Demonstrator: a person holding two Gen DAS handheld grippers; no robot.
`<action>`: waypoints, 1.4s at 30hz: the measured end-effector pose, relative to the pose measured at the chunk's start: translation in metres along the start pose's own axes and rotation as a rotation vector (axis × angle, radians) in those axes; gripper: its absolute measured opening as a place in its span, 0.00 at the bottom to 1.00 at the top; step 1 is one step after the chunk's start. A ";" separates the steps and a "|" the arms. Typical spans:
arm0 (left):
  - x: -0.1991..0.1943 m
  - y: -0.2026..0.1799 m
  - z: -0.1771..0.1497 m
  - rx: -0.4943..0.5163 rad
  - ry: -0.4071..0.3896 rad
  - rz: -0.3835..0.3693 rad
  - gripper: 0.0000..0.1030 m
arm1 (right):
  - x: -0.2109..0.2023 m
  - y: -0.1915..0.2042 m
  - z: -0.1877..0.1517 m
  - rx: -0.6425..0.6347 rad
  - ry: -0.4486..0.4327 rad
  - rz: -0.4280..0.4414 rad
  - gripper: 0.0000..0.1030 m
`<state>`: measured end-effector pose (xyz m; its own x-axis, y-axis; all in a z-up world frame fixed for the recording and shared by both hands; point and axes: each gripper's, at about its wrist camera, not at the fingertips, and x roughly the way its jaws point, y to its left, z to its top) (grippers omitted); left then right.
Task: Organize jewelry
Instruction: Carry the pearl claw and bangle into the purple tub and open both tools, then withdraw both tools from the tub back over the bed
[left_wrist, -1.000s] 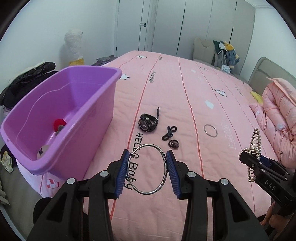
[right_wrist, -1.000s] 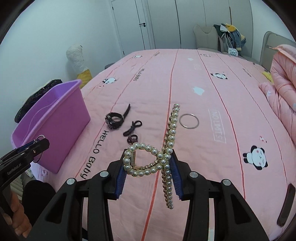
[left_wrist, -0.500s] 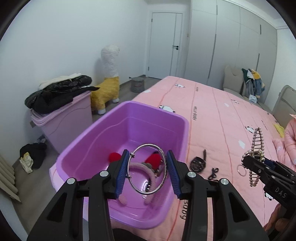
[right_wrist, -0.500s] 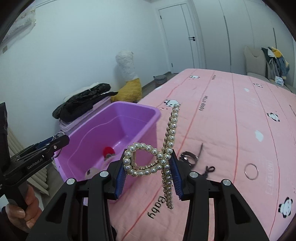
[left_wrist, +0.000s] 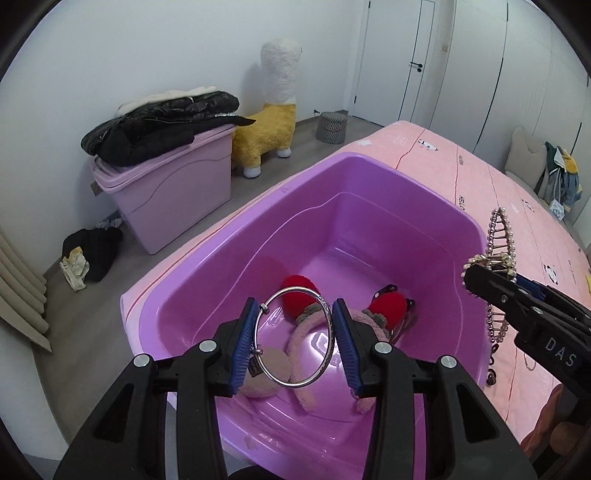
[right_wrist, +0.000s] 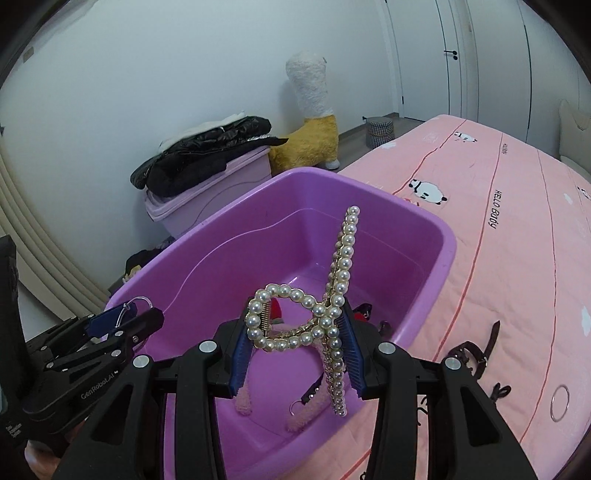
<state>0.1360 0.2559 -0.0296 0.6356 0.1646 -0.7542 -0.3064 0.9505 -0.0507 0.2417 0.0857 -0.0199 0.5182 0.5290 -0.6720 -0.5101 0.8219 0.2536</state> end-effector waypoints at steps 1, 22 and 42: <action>0.004 0.001 0.001 -0.003 0.009 0.004 0.39 | 0.009 0.001 0.002 -0.006 0.018 -0.001 0.40; 0.026 0.010 0.002 -0.058 0.075 0.057 0.82 | 0.048 -0.002 0.013 -0.023 0.081 -0.096 0.43; -0.016 -0.008 -0.012 -0.010 0.038 0.071 0.82 | 0.001 -0.014 -0.017 0.041 0.059 -0.082 0.44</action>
<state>0.1198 0.2429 -0.0250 0.5850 0.2212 -0.7803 -0.3570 0.9341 -0.0028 0.2376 0.0713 -0.0355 0.5147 0.4474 -0.7314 -0.4384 0.8704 0.2239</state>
